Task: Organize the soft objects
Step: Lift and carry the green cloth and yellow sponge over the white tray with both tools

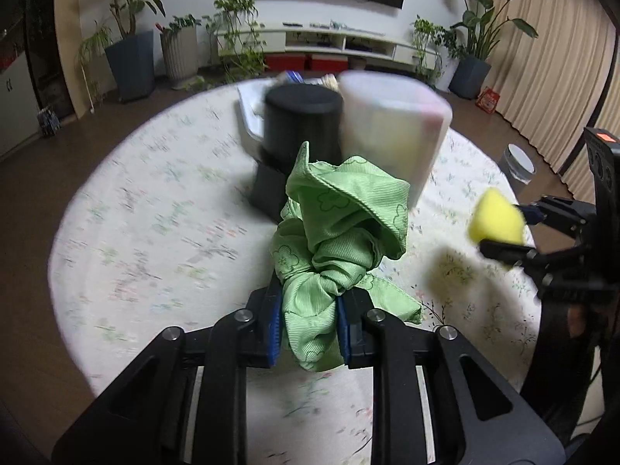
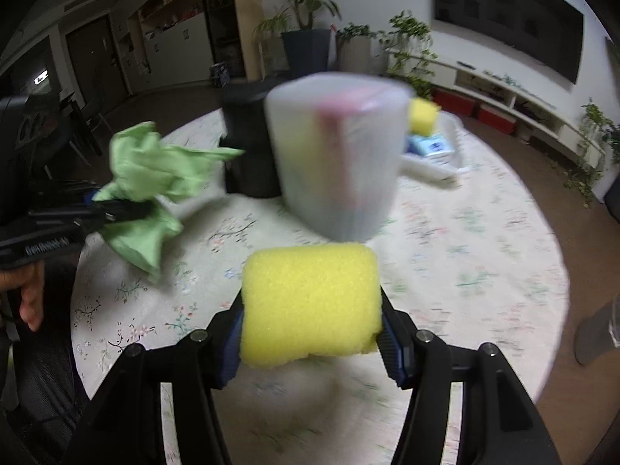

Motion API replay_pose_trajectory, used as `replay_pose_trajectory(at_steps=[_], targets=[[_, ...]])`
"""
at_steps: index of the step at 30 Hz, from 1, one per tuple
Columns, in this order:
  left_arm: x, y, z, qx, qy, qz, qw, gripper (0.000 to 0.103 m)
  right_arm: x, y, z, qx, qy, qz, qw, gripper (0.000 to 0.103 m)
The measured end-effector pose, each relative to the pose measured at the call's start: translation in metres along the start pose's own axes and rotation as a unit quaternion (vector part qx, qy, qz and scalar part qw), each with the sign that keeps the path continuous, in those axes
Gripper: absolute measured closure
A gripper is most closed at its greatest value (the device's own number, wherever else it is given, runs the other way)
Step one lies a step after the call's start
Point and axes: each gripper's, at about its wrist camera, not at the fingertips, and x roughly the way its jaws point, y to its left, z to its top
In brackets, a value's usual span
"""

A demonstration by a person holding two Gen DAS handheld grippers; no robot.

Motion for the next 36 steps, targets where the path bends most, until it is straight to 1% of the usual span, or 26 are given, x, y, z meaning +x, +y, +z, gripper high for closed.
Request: replay_pose_trajectory(at_steps=[4, 8, 10, 13, 16, 18, 20, 24, 31, 34, 36], targets=[[-0.031, 0.024, 0.023, 0.001, -0.027, 0.02, 0.9995, 0.083, -0.03, -0.026, 0.011, 0.001, -0.014, -0.026, 1.0, 0.042], [-0.046, 0.046, 0.054, 0.007, -0.045, 0.043, 0.9981, 0.083, -0.057, -0.052, 0.031, -0.011, -0.027, -0.055, 0.998, 0.042], [-0.049, 0.052, 0.07, 0.014, -0.051, 0.051, 0.9973, 0.083, -0.069, -0.061, 0.045, -0.022, -0.034, -0.069, 0.997, 0.042], [-0.046, 0.06, 0.093, 0.026, -0.053, 0.059, 0.9965, 0.083, -0.074, -0.073, 0.068, -0.041, -0.041, -0.086, 0.995, 0.042], [-0.038, 0.069, 0.119, 0.037, -0.055, 0.055, 0.9963, 0.083, -0.072, -0.085, 0.093, -0.059, -0.047, -0.098, 0.992, 0.042], [-0.028, 0.072, 0.141, 0.049, -0.05, 0.058, 0.9959, 0.083, -0.067, -0.093, 0.112, -0.071, -0.045, -0.103, 0.991, 0.042], [-0.015, 0.074, 0.161, 0.062, -0.045, 0.051, 0.9957, 0.083, -0.059, -0.102, 0.129, -0.078, -0.042, -0.104, 0.991, 0.042], [0.013, 0.075, 0.194, 0.087, -0.038, 0.056, 0.9939, 0.083, -0.038, -0.119, 0.164, -0.088, -0.041, -0.107, 0.989, 0.042], [0.064, 0.069, 0.224, 0.129, -0.018, 0.044, 0.9905, 0.083, 0.0, -0.143, 0.207, -0.099, -0.034, -0.098, 0.99, 0.041], [0.088, 0.068, 0.235, 0.138, -0.008, 0.031, 0.9899, 0.083, 0.022, -0.15, 0.22, -0.104, -0.029, -0.089, 0.99, 0.041], [0.103, 0.067, 0.236, 0.151, -0.003, 0.018, 0.9884, 0.083, 0.041, -0.15, 0.226, -0.111, -0.023, -0.078, 0.99, 0.041]])
